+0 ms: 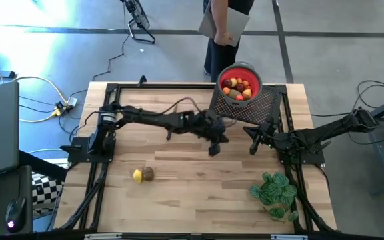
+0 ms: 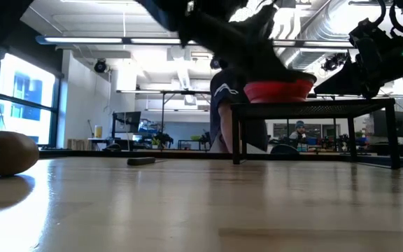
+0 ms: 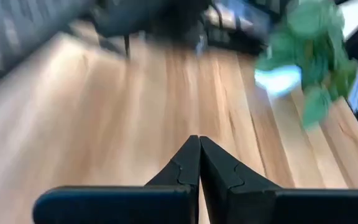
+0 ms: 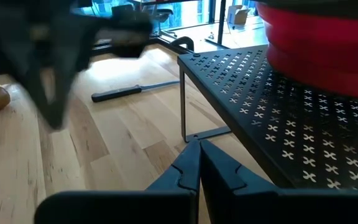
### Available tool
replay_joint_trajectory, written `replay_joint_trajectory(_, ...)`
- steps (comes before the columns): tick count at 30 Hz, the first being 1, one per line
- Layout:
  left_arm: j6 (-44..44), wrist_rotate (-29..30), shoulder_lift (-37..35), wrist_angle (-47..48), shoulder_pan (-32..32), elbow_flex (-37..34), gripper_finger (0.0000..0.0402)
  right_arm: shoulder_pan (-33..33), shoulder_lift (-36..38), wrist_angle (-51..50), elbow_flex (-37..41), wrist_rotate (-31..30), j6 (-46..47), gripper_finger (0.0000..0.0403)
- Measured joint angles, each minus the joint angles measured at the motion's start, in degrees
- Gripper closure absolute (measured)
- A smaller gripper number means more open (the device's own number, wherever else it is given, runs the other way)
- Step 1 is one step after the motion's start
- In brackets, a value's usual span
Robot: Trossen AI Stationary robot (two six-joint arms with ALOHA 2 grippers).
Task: Pick & Place Fruit
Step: Put the yellow lemon into the red strainer bowl on the shelf
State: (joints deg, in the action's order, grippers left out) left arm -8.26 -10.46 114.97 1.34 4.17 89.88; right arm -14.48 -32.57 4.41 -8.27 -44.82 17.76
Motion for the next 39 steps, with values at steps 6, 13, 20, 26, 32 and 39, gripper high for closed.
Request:
replay_joint_trajectory(6,-5.24,9.67,-9.93,-11.74,-4.63,-16.26,0.0401,0.0,0.01,-1.01,-0.02,-0.02,-0.11,0.0401)
replay_joint_trajectory(13,-10.02,19.16,-26.57,-15.88,-10.04,-36.07,0.0401,0.02,0.01,-1.09,-0.02,-0.04,0.04,0.0401)
replay_joint_trajectory(20,-16.5,26.15,-41.37,-8.41,-14.94,-46.83,0.0401,0.01,0.01,-0.76,-0.02,-0.06,0.01,0.0401)
replay_joint_trajectory(26,-28.83,36.5,-50.23,5.26,-22.74,-49.43,0.0401,0.0,-0.01,-0.72,-0.02,-0.08,0.0,0.0401)
replay_joint_trajectory(32,-47.23,42.85,-56.0,22.04,-32.25,-49.65,0.0401,0.02,0.01,-0.72,-0.02,-0.24,0.17,0.0401)
replay_joint_trajectory(39,-73.09,40.57,-58.19,39.7,-39.76,-49.59,0.0401,0.02,0.01,-0.55,-0.02,-0.26,0.49,0.0401)
